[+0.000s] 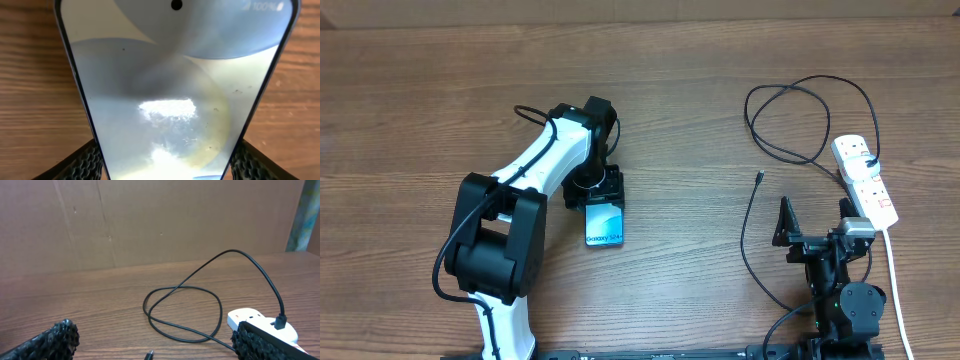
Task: Plug charger to phone and switch on socket
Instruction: 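Lower the left gripper and close it on the phone's bottom edge, then lift the phone with the left gripper and tilt it upright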
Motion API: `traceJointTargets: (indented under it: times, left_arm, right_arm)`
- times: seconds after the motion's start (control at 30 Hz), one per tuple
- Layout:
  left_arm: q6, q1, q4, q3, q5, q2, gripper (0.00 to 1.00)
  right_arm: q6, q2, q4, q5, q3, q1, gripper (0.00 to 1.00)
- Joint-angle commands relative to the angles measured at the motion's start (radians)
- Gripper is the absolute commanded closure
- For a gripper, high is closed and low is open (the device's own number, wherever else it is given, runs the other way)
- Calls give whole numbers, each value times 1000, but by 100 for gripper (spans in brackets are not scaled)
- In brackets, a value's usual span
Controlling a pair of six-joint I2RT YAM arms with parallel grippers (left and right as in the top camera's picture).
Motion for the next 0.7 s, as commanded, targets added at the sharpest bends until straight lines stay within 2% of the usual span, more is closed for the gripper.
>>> traceJointTargets:
  times: [0.0,0.43,0.67]
  left_arm:
    - [-16,7,-22,37,113,4,63]
    - [50,90,-241,240,369,4,68]
    - [156,133,-323,281,606,4,68]
  right_arm:
    - [-2,-10,7,-1,-10,-2,0]
    - [-2,-10,7,-1,-10,-2,0]
    - [-2,-10,7,-1,-10,-2,0]
